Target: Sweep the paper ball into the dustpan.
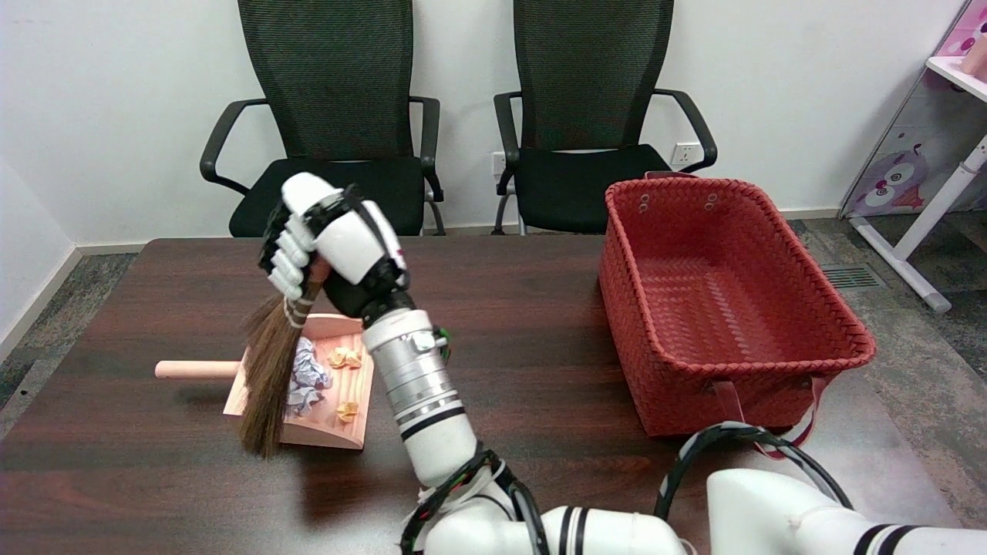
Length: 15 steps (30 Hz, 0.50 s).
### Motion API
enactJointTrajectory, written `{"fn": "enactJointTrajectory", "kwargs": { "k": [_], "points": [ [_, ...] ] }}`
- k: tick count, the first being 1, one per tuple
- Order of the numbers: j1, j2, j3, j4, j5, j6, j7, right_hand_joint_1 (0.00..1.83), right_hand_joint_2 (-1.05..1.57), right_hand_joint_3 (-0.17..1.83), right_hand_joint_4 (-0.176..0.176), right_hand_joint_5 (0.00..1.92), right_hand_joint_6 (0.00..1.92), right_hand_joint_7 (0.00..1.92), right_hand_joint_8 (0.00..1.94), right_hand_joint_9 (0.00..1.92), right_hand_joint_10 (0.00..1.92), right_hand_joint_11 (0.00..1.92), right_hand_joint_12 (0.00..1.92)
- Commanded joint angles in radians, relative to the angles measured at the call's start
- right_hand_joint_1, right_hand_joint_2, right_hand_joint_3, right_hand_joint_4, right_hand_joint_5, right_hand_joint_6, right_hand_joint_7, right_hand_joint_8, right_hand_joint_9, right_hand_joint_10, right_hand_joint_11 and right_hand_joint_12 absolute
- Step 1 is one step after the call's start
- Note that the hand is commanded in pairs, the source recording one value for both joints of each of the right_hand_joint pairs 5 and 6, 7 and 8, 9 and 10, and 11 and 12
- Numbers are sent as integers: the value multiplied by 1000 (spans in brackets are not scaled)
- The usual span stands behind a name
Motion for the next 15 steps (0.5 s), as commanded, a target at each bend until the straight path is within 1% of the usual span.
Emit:
{"fn": "enactJointTrajectory", "kwargs": {
  "k": [1, 5, 8, 10, 13, 15],
  "points": [
    [-108, 266, 49, -370, -66, 104, -47, 745, 1273, 1819, -26, 1920, 1920, 1920, 1920, 1920, 1920, 1920, 1920],
    [-128, 331, 69, -456, -65, 82, -83, 727, 1344, 1821, -13, 1920, 1920, 1920, 1920, 1920, 1920, 1920, 1920],
    [-136, 370, 85, -482, -64, 64, -97, 722, 1388, 1805, -11, 1920, 1920, 1920, 1920, 1920, 1920, 1920, 1920],
    [-139, 391, 99, -492, -59, 50, -120, 720, 1474, 1758, -7, 1920, 1920, 1920, 1920, 1920, 1920, 1920, 1920],
    [-141, 440, 120, -530, -10, 1, -187, 736, 1570, 1694, 1, 1920, 1920, 1920, 1920, 1920, 1920, 1920, 1920],
    [-141, 489, 132, -576, 38, -46, -245, 772, 1571, 1691, 19, 1920, 1920, 1920, 1920, 1920, 1920, 1920, 1920]
  ]
}}
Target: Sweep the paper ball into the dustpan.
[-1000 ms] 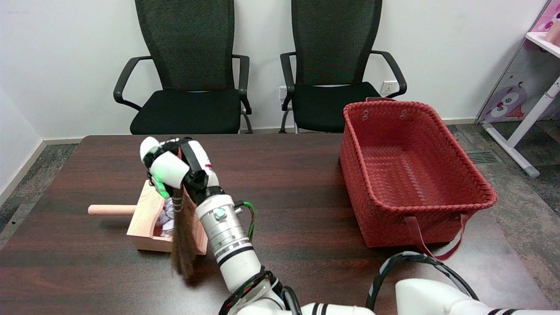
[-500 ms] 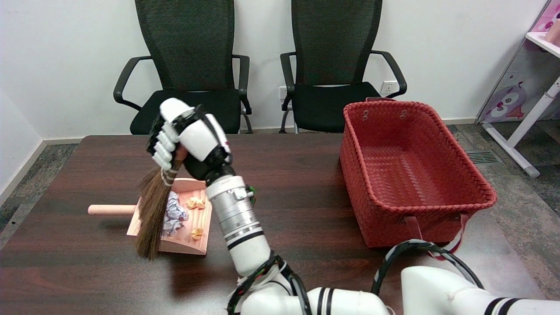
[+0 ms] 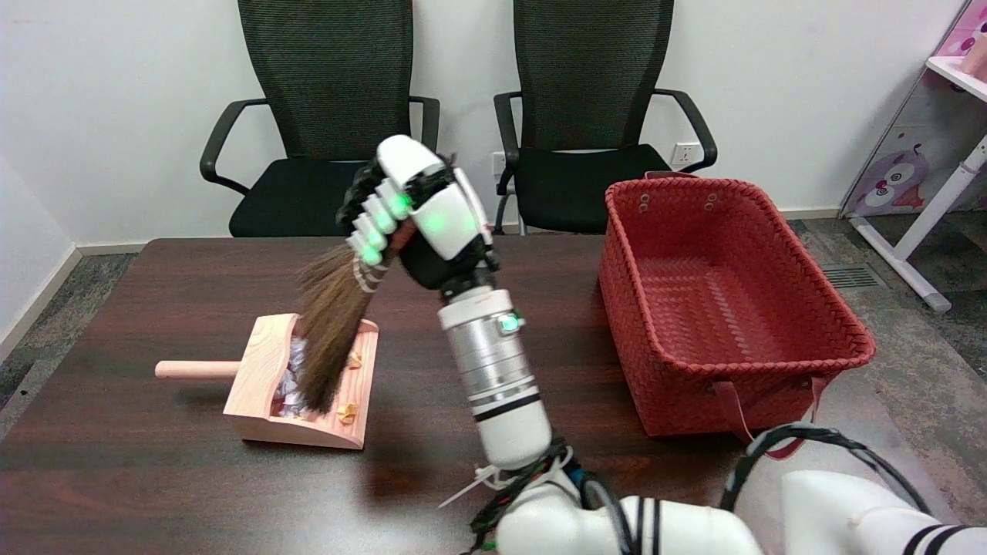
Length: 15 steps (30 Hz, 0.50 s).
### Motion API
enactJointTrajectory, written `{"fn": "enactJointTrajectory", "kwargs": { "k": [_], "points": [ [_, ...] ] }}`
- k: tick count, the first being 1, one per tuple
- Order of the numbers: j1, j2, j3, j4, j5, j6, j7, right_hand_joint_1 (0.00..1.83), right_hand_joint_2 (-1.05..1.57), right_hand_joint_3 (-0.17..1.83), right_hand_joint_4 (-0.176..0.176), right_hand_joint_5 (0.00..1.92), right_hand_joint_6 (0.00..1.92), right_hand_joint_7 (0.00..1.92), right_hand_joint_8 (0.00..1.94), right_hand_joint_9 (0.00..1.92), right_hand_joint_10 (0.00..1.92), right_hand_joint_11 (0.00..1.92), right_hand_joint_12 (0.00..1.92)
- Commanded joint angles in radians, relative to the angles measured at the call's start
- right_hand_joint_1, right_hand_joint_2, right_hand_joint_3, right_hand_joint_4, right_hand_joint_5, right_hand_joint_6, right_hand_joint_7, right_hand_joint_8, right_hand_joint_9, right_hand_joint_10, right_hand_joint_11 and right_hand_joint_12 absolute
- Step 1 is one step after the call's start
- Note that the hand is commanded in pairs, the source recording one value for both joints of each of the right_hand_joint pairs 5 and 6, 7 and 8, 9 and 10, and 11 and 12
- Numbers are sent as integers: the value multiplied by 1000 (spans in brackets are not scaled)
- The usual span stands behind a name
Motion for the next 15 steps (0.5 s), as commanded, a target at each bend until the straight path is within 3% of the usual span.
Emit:
{"fn": "enactJointTrajectory", "kwargs": {
  "k": [1, 4, 15],
  "points": [
    [-68, 299, 93, -310, 100, -123, -230, 780, 1571, 1700, 33, 1920, 1920, 1920, 1920, 1920, 1920, 1920, 1920],
    [-65, 366, 103, -359, 151, -176, -242, 802, 1571, 1700, 48, 1920, 1920, 1920, 1920, 1920, 1920, 1920, 1920],
    [-99, 613, 164, -533, 282, -303, -246, 849, 1571, 1764, 22, 1920, 1920, 1920, 1920, 1920, 1920, 1920, 1920]
  ]
}}
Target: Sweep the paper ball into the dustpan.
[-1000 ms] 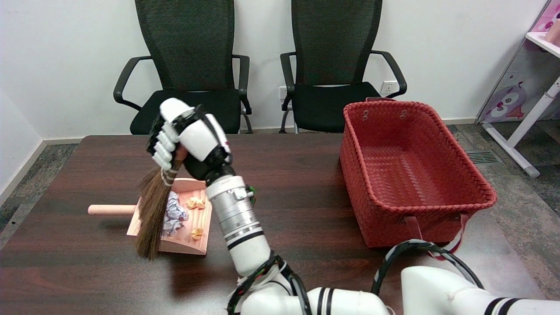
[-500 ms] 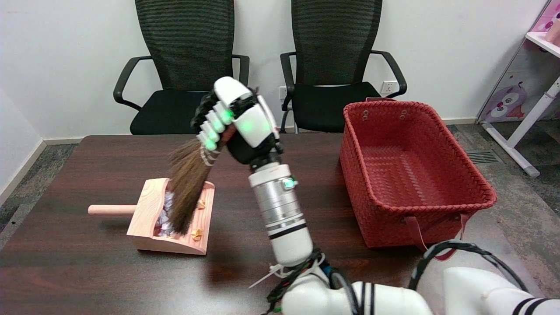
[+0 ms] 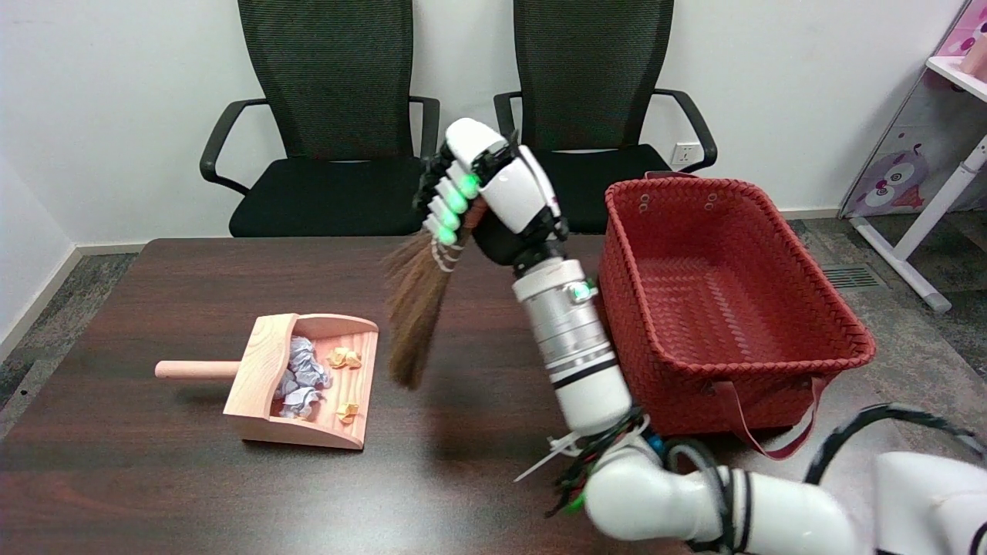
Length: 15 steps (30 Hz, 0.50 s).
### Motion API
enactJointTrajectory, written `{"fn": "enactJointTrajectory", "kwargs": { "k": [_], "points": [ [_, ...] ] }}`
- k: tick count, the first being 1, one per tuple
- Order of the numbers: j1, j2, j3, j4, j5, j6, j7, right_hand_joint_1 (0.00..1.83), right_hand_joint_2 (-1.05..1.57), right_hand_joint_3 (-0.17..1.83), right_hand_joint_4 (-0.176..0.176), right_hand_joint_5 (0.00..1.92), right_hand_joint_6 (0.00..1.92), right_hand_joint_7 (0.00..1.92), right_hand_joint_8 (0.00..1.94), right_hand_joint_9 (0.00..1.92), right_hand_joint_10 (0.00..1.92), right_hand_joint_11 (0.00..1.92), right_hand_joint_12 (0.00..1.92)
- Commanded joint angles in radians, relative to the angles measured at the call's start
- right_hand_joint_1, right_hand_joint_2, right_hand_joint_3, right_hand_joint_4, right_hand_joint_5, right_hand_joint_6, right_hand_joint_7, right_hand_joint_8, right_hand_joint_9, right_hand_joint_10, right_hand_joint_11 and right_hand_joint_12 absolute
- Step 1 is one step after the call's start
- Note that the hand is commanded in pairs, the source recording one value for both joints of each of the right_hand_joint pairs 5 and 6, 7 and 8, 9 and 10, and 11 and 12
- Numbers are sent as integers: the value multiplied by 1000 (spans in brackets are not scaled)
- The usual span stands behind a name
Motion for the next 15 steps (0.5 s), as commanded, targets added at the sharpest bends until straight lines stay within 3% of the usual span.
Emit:
{"fn": "enactJointTrajectory", "kwargs": {
  "k": [1, 15],
  "points": [
    [-60, 371, 101, -291, 198, -193, -95, 851, 1571, 1768, 22, 1920, 1920, 1920, 1920, 1920, 1920, 1920, 1920],
    [-85, 601, 119, -370, 321, -256, -120, 887, 1571, 1833, 17, 1920, 1920, 1920, 1920, 1920, 1920, 1920, 1920]
  ]
}}
